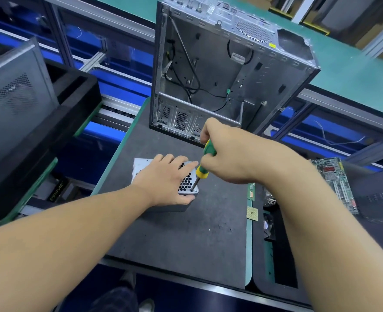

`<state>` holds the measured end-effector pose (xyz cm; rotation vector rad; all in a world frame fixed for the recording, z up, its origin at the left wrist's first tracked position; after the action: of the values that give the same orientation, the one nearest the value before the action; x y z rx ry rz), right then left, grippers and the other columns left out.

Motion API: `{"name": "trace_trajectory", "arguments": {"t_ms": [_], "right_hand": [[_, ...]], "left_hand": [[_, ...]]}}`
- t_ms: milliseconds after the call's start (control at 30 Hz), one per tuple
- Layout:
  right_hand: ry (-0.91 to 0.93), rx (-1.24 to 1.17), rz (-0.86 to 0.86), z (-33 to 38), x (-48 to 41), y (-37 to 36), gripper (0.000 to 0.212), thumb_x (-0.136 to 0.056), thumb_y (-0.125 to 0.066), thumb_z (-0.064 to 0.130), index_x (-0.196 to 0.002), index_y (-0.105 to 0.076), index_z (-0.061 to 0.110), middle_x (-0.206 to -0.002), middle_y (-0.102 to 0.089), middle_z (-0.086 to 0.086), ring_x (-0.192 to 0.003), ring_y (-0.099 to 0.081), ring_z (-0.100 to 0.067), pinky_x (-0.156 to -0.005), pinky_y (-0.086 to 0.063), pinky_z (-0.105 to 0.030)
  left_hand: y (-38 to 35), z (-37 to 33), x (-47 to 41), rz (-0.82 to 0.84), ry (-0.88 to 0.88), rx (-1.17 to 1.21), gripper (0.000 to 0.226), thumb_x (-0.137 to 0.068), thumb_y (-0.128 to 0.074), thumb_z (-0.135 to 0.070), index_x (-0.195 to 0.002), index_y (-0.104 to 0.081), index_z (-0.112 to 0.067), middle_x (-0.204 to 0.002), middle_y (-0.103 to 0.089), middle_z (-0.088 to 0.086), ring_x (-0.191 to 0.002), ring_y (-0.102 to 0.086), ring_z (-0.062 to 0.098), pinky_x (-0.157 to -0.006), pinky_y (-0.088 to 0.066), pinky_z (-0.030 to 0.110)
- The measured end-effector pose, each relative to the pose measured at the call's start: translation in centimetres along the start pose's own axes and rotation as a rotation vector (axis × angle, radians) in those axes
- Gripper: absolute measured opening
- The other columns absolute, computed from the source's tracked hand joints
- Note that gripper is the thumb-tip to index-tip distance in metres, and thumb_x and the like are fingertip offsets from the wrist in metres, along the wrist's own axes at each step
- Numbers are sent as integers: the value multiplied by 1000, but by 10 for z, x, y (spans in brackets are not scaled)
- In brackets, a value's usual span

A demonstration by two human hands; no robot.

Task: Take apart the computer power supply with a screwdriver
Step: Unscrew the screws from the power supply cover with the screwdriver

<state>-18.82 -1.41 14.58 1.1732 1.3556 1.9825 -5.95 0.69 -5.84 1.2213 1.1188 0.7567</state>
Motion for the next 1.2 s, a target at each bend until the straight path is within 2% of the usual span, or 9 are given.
{"name": "trace_trajectory", "arguments": {"t_ms": [167,267,400,500,600,833,933,1033,1200], "right_hand": [[-53,9,-97,2,-4,-7,26,-104,-34,38,-103,-38,12,-79,-52,-6,-52,-53,-22,-47,-34,-30],[14,49,-73,0,-5,-4,10,-100,-40,19,-106,-42,11,-95,-49,-6,-72,-50,-25,-61,-39,-35],[31,-14,20,1,-1,1,18,-93,-49,25,-108,-42,19,-105,-41,1,-82,-47,-22,-69,-40,-36],[-39,17,-67,0,-4,-4,31,-99,-40,47,-103,-36,16,-92,-47,-2,-72,-49,-23,-57,-33,-35],[-35,56,-157,-1,-6,-7,22,-103,-37,34,-98,-35,13,-79,-48,-6,-65,-48,-26,-51,-25,-33],[23,13,-3,-5,4,-3,12,-94,-43,31,-104,-42,26,-110,-40,1,-88,-46,-26,-71,-37,-37],[-77,106,-123,-6,0,-8,26,-100,-31,46,-102,-38,21,-95,-48,-2,-80,-50,-29,-67,-38,-39],[-21,158,-206,-5,-2,-11,10,-101,-38,25,-100,-36,15,-79,-50,-3,-68,-49,-29,-55,-30,-34],[41,21,-44,-5,2,-3,27,-92,-43,20,-118,-36,22,-113,-41,-2,-72,-50,-22,-60,-36,-35]], "left_hand": [[-1,0,0,14,17,-9,74,-76,-52,-73,-126,-50,-18,-116,-59,4,-88,-54,29,-77,-42,40],[-1,0,0,4,9,-7,73,-75,-56,-72,-122,-54,-16,-112,-61,6,-86,-56,30,-75,-45,40],[0,-1,-1,-74,-28,5,66,-70,-69,-66,-106,-61,-11,-95,-62,10,-75,-56,32,-67,-50,40],[1,-2,-1,-89,-27,0,67,-72,-60,-69,-111,-53,-15,-97,-62,9,-77,-57,32,-68,-49,40],[-1,-2,0,-91,-18,-7,69,-72,-60,-69,-116,-38,-20,-104,-60,7,-79,-55,30,-71,-45,38],[1,-2,-1,-127,-55,6,63,-72,-61,-64,-110,-49,-15,-93,-61,12,-72,-57,33,-63,-50,40],[0,-1,-1,-60,-24,-34,69,-75,-53,-68,-117,-57,-13,-100,-61,9,-77,-56,32,-67,-47,39],[-1,-2,0,-89,-26,-19,69,-71,-69,-64,-116,-56,-13,-100,-61,9,-76,-55,32,-68,-46,39],[0,-3,-2,-186,-71,24,62,-71,-62,-63,-108,-47,-15,-88,-59,11,-68,-55,32,-62,-49,40]]}}
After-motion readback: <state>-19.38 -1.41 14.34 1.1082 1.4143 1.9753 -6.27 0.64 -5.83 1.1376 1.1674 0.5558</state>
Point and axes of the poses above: each hand's wrist, its own x-axis away from the middle knuckle, its own y-axis out of the back of the hand, z = x × y, the point moved 1 cm from there along -x, towards the middle knuckle
